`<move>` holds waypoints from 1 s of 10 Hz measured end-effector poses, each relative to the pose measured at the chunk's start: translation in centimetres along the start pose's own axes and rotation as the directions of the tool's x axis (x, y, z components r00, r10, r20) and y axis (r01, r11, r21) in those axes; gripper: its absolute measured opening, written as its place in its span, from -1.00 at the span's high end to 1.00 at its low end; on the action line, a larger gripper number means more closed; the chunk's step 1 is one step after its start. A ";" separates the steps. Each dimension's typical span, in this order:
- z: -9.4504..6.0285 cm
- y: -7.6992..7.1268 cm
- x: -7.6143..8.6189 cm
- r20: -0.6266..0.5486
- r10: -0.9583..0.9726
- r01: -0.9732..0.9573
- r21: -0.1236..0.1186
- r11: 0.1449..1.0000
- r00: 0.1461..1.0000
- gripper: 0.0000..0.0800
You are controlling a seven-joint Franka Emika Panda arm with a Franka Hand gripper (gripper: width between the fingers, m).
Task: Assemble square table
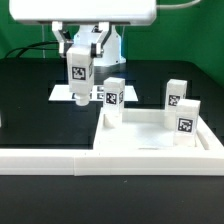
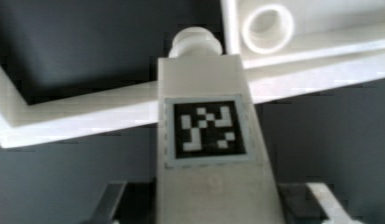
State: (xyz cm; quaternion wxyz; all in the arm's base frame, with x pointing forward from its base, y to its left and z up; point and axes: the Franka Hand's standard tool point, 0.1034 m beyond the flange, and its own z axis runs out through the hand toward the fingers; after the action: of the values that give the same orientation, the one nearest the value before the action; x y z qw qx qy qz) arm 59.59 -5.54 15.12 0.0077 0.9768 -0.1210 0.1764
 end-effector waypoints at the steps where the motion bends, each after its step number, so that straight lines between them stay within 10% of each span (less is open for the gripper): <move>1: -0.2 0.4 0.7 -0.100 0.001 -0.003 -0.013 1.000 0.995 0.27; 6: 0.3 -0.1 -0.5 -0.187 -0.040 0.036 -0.025 0.999 0.982 0.27; 10: 0.2 -3.6 0.1 -0.208 -0.074 0.084 0.044 0.995 0.975 0.27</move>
Offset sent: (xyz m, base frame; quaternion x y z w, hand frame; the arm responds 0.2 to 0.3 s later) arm 0.0000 0.0000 0.0000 0.0000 0.0000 0.0000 1.0000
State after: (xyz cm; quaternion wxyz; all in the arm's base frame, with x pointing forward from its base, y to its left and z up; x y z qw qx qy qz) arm 60.59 -2.05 15.11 0.0017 0.9572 -0.0760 0.2791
